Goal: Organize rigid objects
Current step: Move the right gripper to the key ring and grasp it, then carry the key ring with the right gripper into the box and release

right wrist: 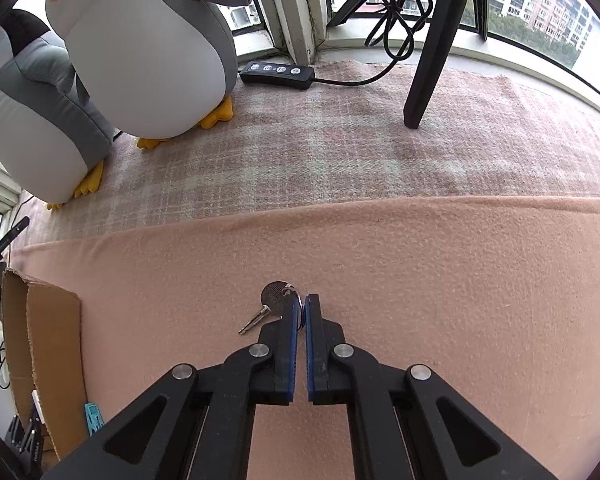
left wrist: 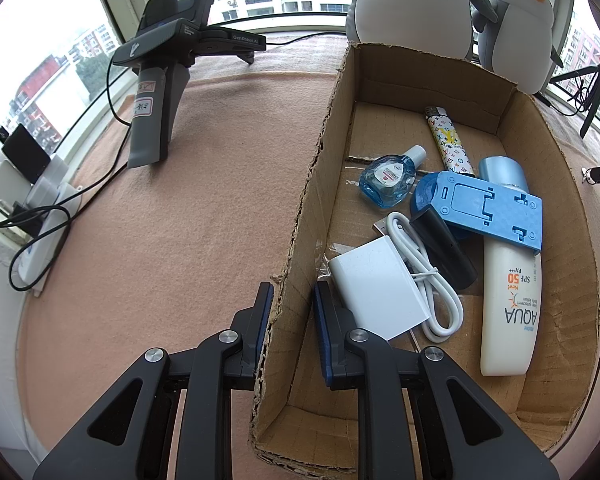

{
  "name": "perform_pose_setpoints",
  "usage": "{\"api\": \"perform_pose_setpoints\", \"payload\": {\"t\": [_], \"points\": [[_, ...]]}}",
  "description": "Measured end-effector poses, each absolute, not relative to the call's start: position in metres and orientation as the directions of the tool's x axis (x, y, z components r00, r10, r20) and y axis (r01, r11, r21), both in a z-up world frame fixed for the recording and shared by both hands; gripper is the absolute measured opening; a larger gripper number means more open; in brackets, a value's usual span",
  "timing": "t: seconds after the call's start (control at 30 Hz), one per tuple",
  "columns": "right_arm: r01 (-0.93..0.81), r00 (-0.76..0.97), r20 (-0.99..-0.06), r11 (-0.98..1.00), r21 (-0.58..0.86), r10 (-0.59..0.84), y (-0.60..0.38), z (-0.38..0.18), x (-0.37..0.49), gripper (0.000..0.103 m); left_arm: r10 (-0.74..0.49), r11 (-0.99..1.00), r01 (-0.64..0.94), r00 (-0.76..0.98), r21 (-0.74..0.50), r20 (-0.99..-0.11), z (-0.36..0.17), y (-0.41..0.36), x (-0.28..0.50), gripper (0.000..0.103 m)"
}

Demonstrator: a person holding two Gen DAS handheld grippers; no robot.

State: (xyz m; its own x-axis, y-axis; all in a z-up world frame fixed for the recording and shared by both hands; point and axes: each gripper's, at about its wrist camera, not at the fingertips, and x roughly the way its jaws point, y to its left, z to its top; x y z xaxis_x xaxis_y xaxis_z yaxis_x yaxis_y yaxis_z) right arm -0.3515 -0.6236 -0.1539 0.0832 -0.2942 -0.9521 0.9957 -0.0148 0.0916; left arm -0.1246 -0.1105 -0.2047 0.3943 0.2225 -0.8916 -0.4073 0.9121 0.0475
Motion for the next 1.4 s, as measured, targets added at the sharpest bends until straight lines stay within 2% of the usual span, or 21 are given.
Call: {"api": "perform_pose_setpoints", "payload": {"t": [0.27, 0.53, 0.97, 1.03, 1.4], "points": [[0.997, 0.076, -0.937, 0.042, 0.066, -0.342, -0.61, -0.137, -0.343, 0.002, 0.214, 0.919, -0.392, 0.399, 0.045, -0.892, -0.204, -0.11, -0.124, 0.017], [0.988, 0.14, -0.915, 0.115, 0.104, -0.378, -0.586, -0.11, -0.325, 0.002, 0.205, 0.926, -0.376, 0.404, 0.043, -0.892, -0.204, -0.11, -0.124, 0.017], [0.91, 0.293, -0.861, 0.399, 0.117, -0.416, -0.544, -0.065, -0.207, 0.002, 0.197, 0.933, -0.358, 0.409, 0.042, -0.891, -0.204, -0.11, -0.124, 0.017], [0.889, 0.306, -0.858, 0.447, 0.101, -0.414, -0.536, -0.062, -0.186, 0.002, 0.173, 0.952, -0.304, 0.419, 0.042, -0.891, -0.204, -0.11, -0.124, 0.017], [0.812, 0.335, -0.87, 0.579, 0.071, -0.362, -0.509, -0.083, -0.103, 0.002, 0.159, 0.959, -0.28, 0.427, 0.037, -0.89, -0.204, -0.11, -0.124, 0.017]]}}
